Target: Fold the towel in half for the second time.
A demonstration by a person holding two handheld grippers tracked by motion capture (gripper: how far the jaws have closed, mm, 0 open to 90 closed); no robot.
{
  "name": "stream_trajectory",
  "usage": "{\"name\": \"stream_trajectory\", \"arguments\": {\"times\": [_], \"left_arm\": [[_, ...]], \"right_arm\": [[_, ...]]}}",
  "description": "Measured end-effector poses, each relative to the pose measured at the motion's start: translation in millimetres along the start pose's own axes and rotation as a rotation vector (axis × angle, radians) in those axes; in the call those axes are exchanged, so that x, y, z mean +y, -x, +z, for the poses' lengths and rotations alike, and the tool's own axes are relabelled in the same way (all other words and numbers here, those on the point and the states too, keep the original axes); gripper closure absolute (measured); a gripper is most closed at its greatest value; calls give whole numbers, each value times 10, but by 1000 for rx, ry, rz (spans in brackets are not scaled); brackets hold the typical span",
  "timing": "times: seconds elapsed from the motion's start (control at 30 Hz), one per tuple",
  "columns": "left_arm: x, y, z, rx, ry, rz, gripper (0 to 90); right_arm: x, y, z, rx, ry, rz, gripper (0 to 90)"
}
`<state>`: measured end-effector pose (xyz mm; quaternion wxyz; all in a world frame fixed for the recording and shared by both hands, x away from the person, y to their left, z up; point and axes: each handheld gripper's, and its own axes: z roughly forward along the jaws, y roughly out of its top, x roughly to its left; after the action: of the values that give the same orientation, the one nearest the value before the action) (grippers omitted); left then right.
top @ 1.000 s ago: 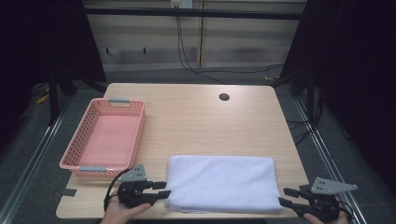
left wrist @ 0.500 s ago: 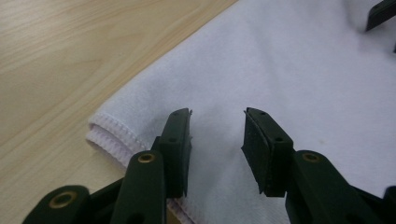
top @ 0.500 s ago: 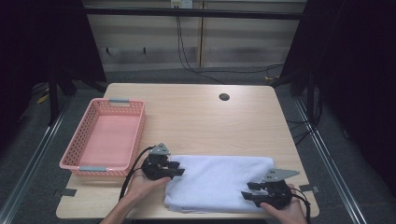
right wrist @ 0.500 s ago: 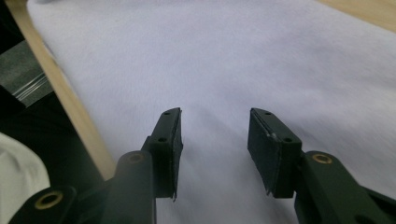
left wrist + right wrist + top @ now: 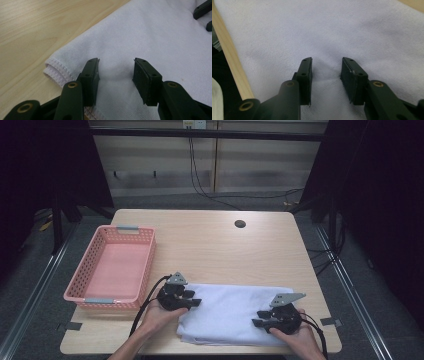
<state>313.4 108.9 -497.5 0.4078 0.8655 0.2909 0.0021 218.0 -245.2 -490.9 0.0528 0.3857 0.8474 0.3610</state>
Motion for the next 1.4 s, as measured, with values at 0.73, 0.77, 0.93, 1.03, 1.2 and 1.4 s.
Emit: {"name": "stream_trajectory", "arguments": {"times": [0.73, 0.77, 0.93, 1.03, 1.2, 1.4], "left_arm": [[308, -177, -58, 7, 8, -78, 487], [304, -188, -53, 15, 3, -71, 482], [316, -304, -28, 31, 9, -96, 460], [314, -376, -14, 41, 19, -108, 437], [313, -434, 20, 57, 11, -111, 415], [296, -438, 31, 73, 19, -112, 404]], "right_arm": [[340, -380, 20, 109, 97, -51, 443], [404, -470, 95, 139, 96, -66, 430], [601, -832, 447, 215, 47, -157, 399], [725, -1053, 753, 239, 3, -225, 386], [756, -1100, 943, 224, -21, -239, 370], [670, -1171, 963, 183, -6, -287, 363]]}}
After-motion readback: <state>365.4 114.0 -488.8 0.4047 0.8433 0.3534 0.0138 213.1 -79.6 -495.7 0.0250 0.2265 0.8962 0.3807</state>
